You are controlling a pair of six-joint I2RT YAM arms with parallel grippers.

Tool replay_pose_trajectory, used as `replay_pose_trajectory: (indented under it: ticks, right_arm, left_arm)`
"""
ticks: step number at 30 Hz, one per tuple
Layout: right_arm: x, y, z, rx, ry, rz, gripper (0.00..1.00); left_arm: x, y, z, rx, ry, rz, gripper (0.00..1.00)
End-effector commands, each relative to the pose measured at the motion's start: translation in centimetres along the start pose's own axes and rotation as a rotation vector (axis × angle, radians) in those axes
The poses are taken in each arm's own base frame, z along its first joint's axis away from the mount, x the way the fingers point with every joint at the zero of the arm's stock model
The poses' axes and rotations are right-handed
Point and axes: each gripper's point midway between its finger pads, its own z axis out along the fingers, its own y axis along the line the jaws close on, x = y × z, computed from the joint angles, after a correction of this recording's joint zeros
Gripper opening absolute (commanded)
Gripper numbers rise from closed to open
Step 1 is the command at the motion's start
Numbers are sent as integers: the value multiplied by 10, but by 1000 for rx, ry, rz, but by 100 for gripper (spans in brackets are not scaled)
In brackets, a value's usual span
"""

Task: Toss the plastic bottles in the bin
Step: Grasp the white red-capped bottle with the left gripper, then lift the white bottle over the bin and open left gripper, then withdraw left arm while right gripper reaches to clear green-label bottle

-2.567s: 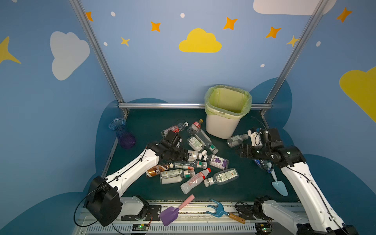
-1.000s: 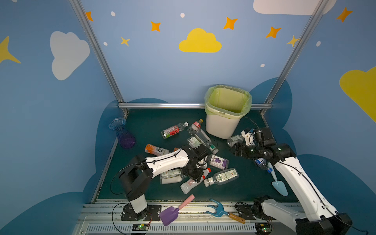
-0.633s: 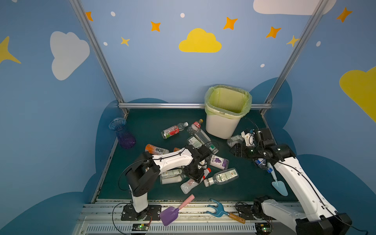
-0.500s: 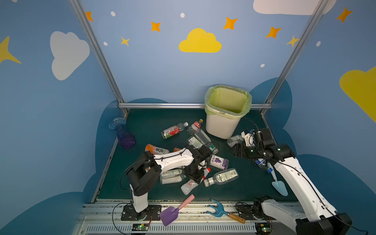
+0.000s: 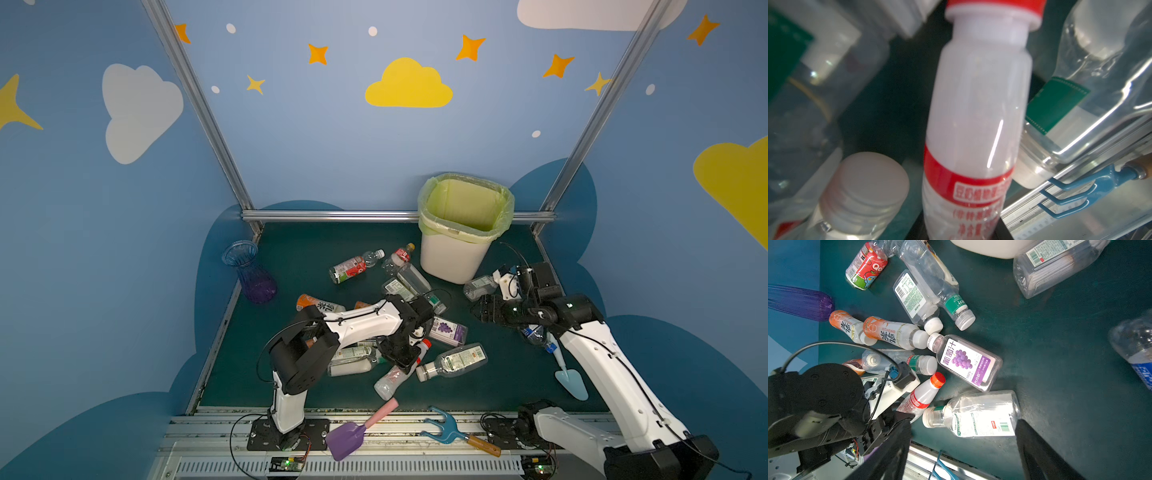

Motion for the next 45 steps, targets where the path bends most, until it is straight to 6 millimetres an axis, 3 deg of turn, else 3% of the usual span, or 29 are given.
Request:
replay_pose_trajectory:
  ticks: [1,11,14,17,20,24,26,28,30,31,32,34,40,43,45]
  right_arm:
    - [-5,-1,-7,14,-17,-17,80]
    - [-13,1,-3,4,-23,-17,80]
    - [-16,3,-1,-4,-25,-16,80]
    - [-20,5,0,-14,-25,-17,80]
    - [-25,7,1,-18,-32,-17,80]
    - [-33,14,4,-50,-37,-17,80]
    - [-37,18,6,-65,-34,-19,80]
    - [-42,21,7,-75,-31,-20,80]
    - [-45,24,8,-84,-25,-25,80]
    - [-45,24,9,-84,-22,-25,80]
    - [-46,25,9,-85,-21,-29,80]
    - [-46,25,8,-82,-19,-29,80]
    - [-43,25,6,-87,-31,-28,80]
    - [-40,27,8,-88,-22,-45,80]
    - [-38,29,10,-88,-15,-73,80]
  left_arm:
    - [0,2,-10,-28,9,16,37]
    - [-10,11,-96,1,-166,-49,36]
    - [-16,20,-130,4,-237,-71,36]
    - [-30,27,-177,0,-332,-75,36]
    - [-66,34,-243,-43,-543,-58,37]
    - [-140,21,-351,13,-935,67,38]
    - [-178,16,-395,21,-1107,122,39]
    - [-212,10,-424,56,-1258,161,48]
    - [-236,9,-441,81,-1379,165,86]
    - [-242,11,-445,78,-1409,160,100]
    - [-245,16,-446,69,-1421,138,100]
    - [-234,22,-453,39,-1415,115,100]
    - [-151,35,-487,-142,-1394,72,100]
    - [-117,49,-475,-197,-1354,7,100]
    - [-98,67,-451,-194,-1281,-86,100]
